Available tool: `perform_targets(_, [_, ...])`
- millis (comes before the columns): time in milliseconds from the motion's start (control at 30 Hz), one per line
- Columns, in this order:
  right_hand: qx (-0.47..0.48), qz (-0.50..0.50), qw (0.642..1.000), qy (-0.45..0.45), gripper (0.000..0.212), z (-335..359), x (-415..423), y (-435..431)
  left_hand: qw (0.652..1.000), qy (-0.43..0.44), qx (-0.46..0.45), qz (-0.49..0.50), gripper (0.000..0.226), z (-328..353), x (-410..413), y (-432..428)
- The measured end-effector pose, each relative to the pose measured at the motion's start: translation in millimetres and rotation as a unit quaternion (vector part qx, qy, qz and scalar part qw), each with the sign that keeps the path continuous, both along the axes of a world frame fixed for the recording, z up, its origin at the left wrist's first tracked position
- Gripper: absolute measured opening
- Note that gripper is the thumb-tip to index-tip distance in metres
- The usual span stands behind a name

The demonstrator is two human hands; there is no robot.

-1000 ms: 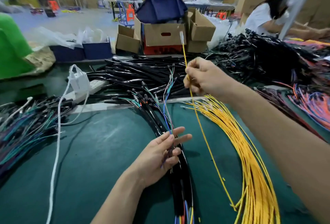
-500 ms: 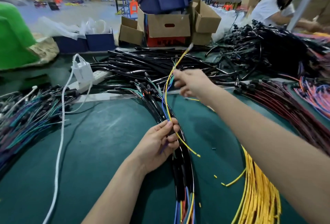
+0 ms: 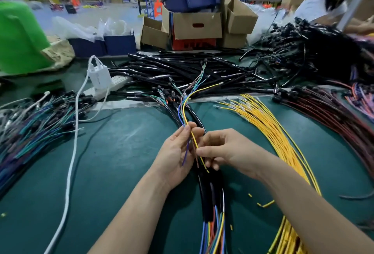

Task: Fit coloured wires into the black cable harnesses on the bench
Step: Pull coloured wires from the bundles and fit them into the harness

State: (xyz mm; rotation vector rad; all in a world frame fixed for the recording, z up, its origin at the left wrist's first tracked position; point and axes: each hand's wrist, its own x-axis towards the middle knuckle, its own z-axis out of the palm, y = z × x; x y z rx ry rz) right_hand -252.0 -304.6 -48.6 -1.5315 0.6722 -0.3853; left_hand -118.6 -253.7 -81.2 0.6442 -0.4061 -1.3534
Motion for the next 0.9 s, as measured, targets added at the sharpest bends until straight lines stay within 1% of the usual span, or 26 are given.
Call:
perform_targets(67, [0.007, -0.043, 0.999, -0.023, 0.011, -4, 6, 2, 1.000, 0.000, -0.008, -0.004, 0.013, 1, -1, 1])
perform_targets(133, [0.015, -0.071, 0.996, -0.042, 0.012, -5, 11, 5, 1.000, -0.020, -0.011, -0.019, 0.014, 1, -3, 1])
perform_targets(200, [0.033, -0.078, 0.995, -0.060, 0.020, -6, 15, 6, 0.999, -0.035, -0.002, -0.019, 0.014, 0, -3, 1])
perform_targets(267, [0.063, -0.077, 0.993, -0.071, 0.016, -7, 17, 6, 0.999, -0.033, 0.007, -0.011, 0.013, -1, -1, -1])
perform_targets(300, [0.079, -0.070, 0.992, -0.073, 0.017, -7, 18, 5, 0.999, -0.031, 0.008, -0.011, 0.012, -2, 0, -2])
perform_targets(400, [0.112, -0.054, 0.990, -0.070, 0.039, -7, 18, 3, 0.999, -0.029, 0.008, -0.016, 0.012, -2, 2, -4])
perform_targets(433, [0.119, -0.050, 0.989, -0.068, 0.039, -6, 18, 1, 0.999, -0.030, 0.011, -0.010, 0.011, -2, 2, -6])
perform_targets(467, [0.125, -0.045, 0.989, -0.065, 0.033, -5, 17, 0, 0.999, -0.030, 0.014, -0.002, 0.011, -2, 2, -7])
perform_targets(533, [0.135, -0.036, 0.988, -0.065, 0.014, -4, 16, -1, 0.999, -0.024, 0.019, 0.014, 0.010, -1, 4, -7])
perform_targets(567, [0.136, -0.037, 0.988, -0.068, 0.010, -4, 16, -3, 0.999, -0.017, 0.020, 0.020, 0.010, 0, 4, -8])
perform_targets(633, [0.125, -0.042, 0.989, -0.062, 0.010, -3, 13, -4, 0.999, -0.002, 0.015, 0.030, 0.011, 0, 5, -9])
perform_targets(700, [0.094, -0.043, 0.994, -0.044, 0.011, -2, 9, -4, 0.999, 0.020, 0.013, 0.042, 0.009, -1, 7, -10])
perform_targets(800, [0.047, -0.070, 0.996, -0.017, 0.016, 0, 5, -6, 0.996, 0.052, 0.020, 0.069, 0.017, -2, 10, -11])
perform_targets(900, [0.012, -0.098, 0.995, -0.013, 0.003, 2, 4, -7, 0.994, 0.067, 0.020, 0.086, 0.018, 0, 10, -12])
